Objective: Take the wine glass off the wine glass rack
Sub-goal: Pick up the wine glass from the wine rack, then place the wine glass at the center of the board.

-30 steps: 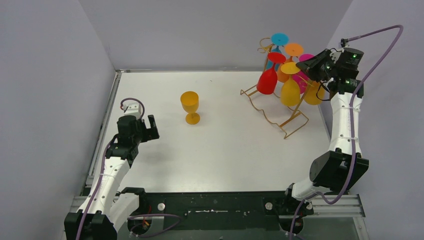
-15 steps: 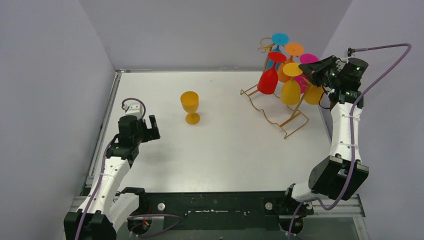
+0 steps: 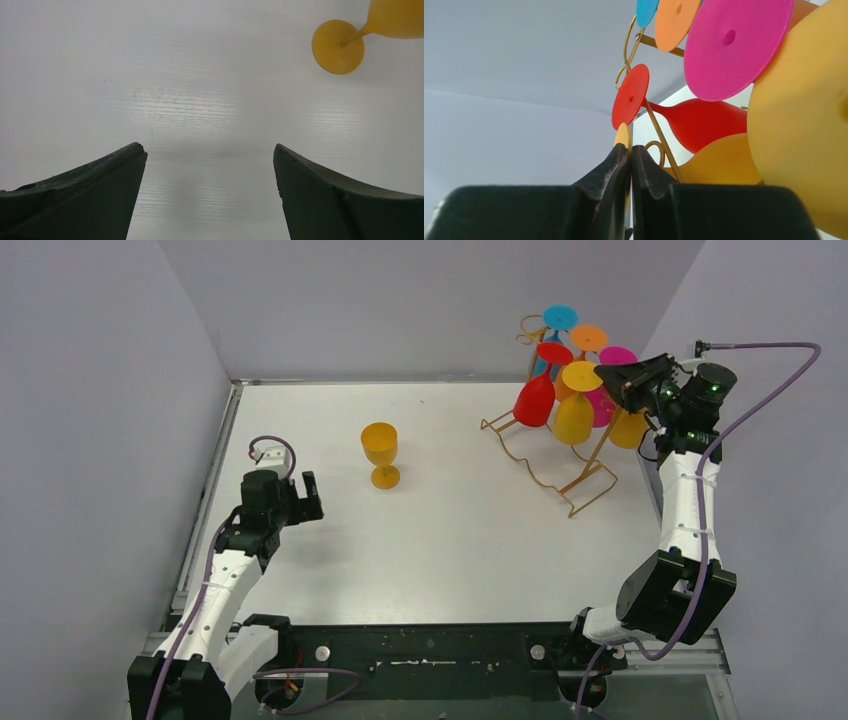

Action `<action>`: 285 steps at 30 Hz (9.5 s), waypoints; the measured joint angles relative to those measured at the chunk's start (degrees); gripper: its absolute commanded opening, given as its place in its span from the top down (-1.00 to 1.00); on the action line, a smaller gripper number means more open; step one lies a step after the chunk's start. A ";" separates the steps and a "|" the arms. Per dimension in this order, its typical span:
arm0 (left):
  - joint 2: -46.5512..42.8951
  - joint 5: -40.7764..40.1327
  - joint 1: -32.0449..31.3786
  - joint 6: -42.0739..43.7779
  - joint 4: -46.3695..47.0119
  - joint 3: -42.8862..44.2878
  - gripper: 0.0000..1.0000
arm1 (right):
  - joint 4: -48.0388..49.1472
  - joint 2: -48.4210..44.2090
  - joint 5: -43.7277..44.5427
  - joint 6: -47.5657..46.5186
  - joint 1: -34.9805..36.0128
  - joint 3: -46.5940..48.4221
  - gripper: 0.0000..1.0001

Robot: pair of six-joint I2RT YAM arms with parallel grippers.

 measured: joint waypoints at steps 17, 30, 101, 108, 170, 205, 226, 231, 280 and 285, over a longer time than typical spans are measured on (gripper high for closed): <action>0.50 0.44 -0.07 -0.57 0.00 0.00 -0.95 | -7.30 -0.07 1.22 -8.35 5.01 4.39 1.00; -2.01 -6.78 -0.42 -3.82 -0.79 0.63 -0.95 | -10.95 -0.55 1.42 -12.50 8.39 5.90 1.00; 2.78 37.05 -28.72 -40.89 55.71 -5.51 0.56 | 21.59 -11.96 -0.85 -23.15 52.11 -23.12 1.00; 2.89 37.07 -28.72 -41.31 56.57 -5.73 0.85 | 15.02 -11.96 -2.80 -28.44 52.46 -21.31 1.00; -7.21 45.79 -28.70 -24.28 51.67 -7.89 1.00 | 9.42 -15.76 5.01 -32.00 54.58 -17.97 -0.78; -9.99 67.80 -24.76 39.26 5.55 -3.69 1.00 | -20.74 5.16 -7.67 -36.13 52.46 4.33 -0.36; -6.69 72.06 -22.01 55.15 -11.41 5.07 1.00 | -21.46 9.88 -24.33 -36.41 52.15 7.85 0.09; -3.34 71.52 -21.66 62.03 -18.91 9.64 1.00 | -21.75 10.91 -25.53 -36.37 52.19 7.96 0.08; -8.52 67.04 -21.44 62.20 -24.09 9.79 0.72 | -14.25 9.38 -25.24 -27.63 54.18 5.14 1.00; -9.60 64.74 -21.40 59.78 -23.15 8.90 0.29 | -14.93 8.26 -24.65 -28.61 54.66 5.14 1.00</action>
